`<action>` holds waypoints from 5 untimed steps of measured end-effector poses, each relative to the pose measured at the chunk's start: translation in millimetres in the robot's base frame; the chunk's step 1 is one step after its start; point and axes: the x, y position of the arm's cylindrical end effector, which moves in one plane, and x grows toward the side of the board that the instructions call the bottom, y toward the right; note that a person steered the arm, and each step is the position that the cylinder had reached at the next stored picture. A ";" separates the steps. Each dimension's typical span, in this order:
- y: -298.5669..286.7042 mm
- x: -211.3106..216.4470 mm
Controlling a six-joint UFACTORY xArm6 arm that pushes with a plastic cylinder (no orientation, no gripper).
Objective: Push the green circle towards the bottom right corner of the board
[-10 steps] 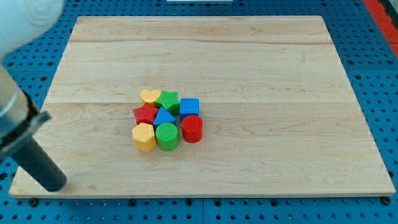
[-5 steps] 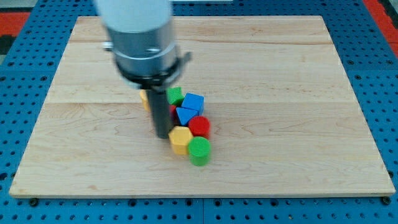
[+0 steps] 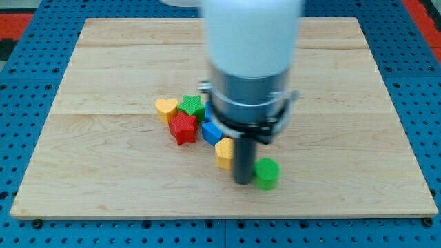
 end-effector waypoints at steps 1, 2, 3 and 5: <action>27.7 -1.1; 48.1 1.4; 42.6 -9.9; -29.8 -49.4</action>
